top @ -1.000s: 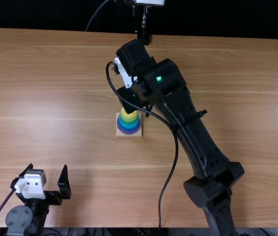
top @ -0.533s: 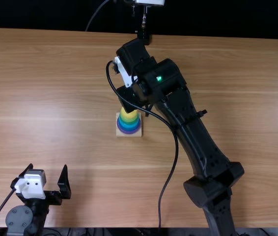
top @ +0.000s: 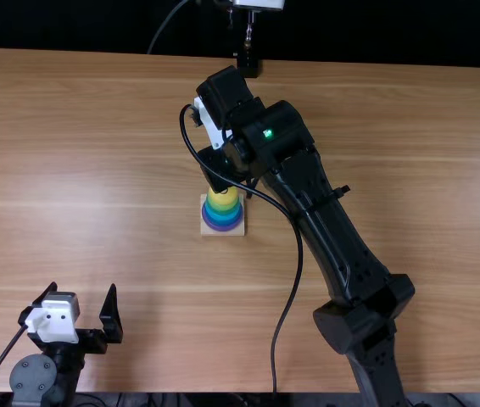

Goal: Build the Hanoi tower: stack the rings onto the peg from bottom to top in this color order: purple, dark blue, light blue, dark green, light green, yellow, orange.

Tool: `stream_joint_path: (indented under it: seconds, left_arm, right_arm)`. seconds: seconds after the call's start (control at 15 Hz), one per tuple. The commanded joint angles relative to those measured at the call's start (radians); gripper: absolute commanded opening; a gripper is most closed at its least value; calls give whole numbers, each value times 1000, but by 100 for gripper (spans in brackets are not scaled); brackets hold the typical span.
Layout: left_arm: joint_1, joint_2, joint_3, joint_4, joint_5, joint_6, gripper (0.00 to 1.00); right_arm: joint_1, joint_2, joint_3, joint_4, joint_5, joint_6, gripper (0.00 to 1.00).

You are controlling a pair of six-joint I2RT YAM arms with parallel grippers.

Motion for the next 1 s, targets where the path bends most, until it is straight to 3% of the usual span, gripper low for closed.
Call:
stream_joint_path:
  seconds: [0.0,0.93]
  left_arm:
    - [-3,-12,-104,-79,4,8,100]
    - [-4,-12,-104,-79,4,8,100]
  right_arm:
    - [0,12,11,-9,2,-7,0]
    - [-1,-19,-15,-22,6,2,0]
